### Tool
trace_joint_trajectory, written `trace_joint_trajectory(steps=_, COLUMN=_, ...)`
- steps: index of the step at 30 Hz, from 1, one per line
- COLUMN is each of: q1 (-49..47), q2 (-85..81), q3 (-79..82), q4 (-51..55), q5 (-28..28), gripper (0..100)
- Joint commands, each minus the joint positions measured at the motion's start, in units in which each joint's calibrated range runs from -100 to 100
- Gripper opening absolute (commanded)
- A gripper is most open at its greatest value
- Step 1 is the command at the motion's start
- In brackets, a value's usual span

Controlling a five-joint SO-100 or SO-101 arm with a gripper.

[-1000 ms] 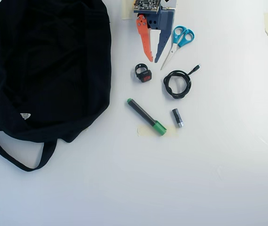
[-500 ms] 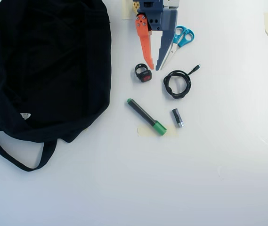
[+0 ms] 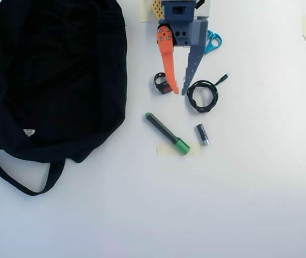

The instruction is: Put the bike light into the black bag

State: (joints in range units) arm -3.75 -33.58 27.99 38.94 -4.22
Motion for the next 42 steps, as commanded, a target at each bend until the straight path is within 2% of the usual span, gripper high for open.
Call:
trace_joint_trajectory(steps=1, q1=-0.4, q2=3.3, q3=-7.4, q4=-1.6, q5=0.4, gripper=2)
trace_joint_trajectory(steps=10, q1=0.0, q2=10.4, q3=-12.2, q4=-7.7, q5=0.4, gripper=2)
trace_joint_trajectory(steps=20, q1=0.2, q2=15.7, q3=-12.4, q4=-21.4, q5=0.5, gripper=2)
trace_joint_trajectory(steps=31, q1=0.2, q2=25.9, q3=-25.4, q4=-21.5, q5=0.6, gripper=2)
trace_joint_trajectory(steps=42, q1=0.2, q2=31.0, q3=-29.7, q4=-21.6, q5=1.8, gripper=2)
